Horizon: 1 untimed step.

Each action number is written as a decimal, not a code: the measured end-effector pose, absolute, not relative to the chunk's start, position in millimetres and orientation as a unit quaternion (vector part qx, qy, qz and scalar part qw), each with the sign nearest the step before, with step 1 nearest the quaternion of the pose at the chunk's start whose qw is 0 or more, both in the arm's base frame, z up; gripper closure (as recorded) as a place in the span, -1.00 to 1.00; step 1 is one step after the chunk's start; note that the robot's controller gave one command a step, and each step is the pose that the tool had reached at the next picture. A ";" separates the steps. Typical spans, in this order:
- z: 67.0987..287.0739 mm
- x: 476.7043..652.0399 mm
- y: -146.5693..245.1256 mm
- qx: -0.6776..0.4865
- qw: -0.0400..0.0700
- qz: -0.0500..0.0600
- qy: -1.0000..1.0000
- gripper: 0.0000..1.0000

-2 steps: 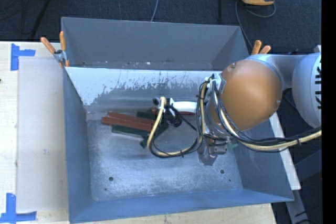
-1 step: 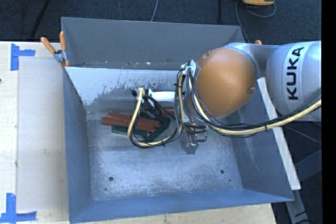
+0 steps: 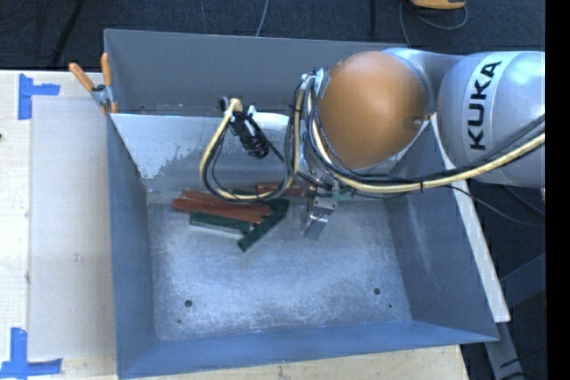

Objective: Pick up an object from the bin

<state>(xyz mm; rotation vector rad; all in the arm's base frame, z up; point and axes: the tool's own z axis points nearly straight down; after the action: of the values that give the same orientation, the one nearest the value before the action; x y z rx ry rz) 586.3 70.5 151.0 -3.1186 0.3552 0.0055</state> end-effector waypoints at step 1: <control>177.0 605.3 120.8 -1.000 0.002 0.001 0.002 1.00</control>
Offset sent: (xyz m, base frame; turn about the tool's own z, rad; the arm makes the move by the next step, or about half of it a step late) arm 0.0194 0.0478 0.0259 -0.2268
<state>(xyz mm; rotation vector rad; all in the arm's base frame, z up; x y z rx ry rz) 605.3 120.8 177.0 -3.1377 0.0048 0.0034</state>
